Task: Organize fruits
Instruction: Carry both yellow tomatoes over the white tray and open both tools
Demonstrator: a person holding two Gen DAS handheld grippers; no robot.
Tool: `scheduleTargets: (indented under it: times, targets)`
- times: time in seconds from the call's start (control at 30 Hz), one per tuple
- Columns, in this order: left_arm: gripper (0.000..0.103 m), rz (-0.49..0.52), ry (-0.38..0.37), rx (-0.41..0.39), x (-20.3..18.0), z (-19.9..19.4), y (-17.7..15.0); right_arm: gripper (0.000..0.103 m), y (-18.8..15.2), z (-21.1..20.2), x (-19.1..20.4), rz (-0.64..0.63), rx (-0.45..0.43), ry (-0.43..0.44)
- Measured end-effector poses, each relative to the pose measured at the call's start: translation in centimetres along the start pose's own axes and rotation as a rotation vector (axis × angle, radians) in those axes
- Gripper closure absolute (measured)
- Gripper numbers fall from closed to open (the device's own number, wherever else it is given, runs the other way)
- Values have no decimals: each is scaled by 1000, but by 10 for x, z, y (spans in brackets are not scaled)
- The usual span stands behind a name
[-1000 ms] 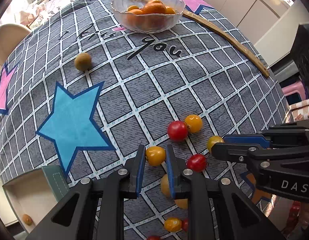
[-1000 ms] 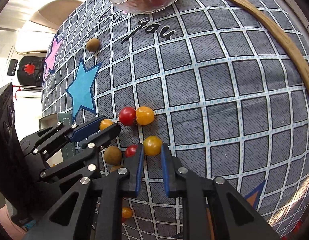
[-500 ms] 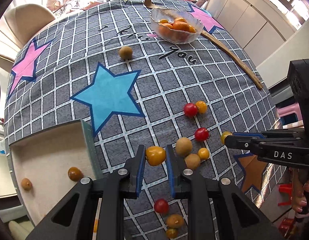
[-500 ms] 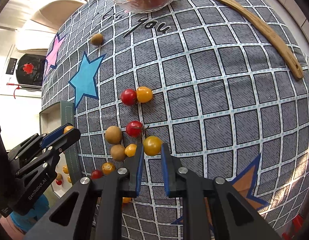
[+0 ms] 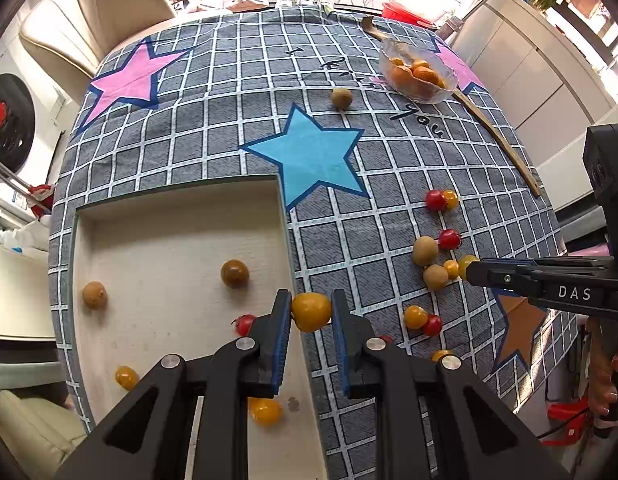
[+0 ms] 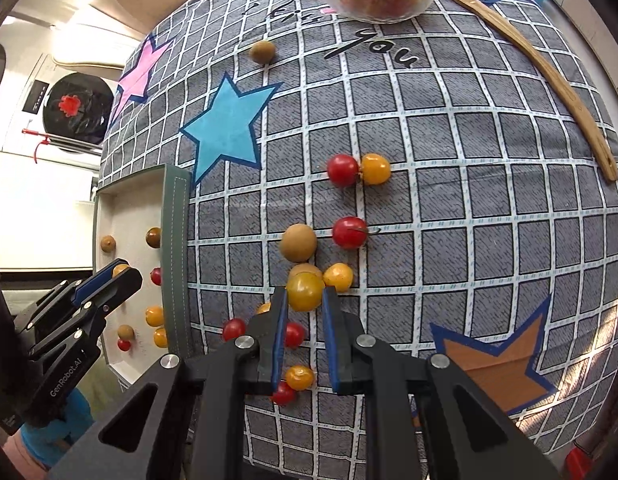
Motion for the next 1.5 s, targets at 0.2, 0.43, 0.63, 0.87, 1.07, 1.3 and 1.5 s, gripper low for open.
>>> scheduleTargets:
  times: [0.2, 0.43, 0.63, 0.87, 1.07, 1.3, 1.5]
  targets:
    - [81, -65, 17, -15, 30, -11, -14, 85, -3, 4, 35, -69, 9, -1]
    - [81, -137, 42, -27, 64, -20, -33, 85, -2, 9, 80, -150, 16, 9]
    - [81, -190, 67, -25, 91, -17, -37, 85, 2, 19, 116, -212, 27, 21]
    - [81, -232, 114, -12, 114, 4, -27, 85, 22, 38, 149, -261, 30, 24]
    - [81, -248, 141, 10, 126, 23, -21, 85, 45, 63, 167, -274, 34, 14]
    - [81, -251, 154, 36, 133, 39, -21, 85, 63, 91, 170, -261, 47, -24]
    - [81, -247, 161, 50, 135, 46, -24, 85, 69, 108, 167, -255, 63, -57]
Point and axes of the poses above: each gripper's, at about its wrist camera, not at the fingertips, and z roughly the way its jaws point, x to its left, y to its top, the point moved 6 cm from there along z, roughly the way its jaws point, and after that the axes turned 1 degree about -y, right-handed, at the moved point
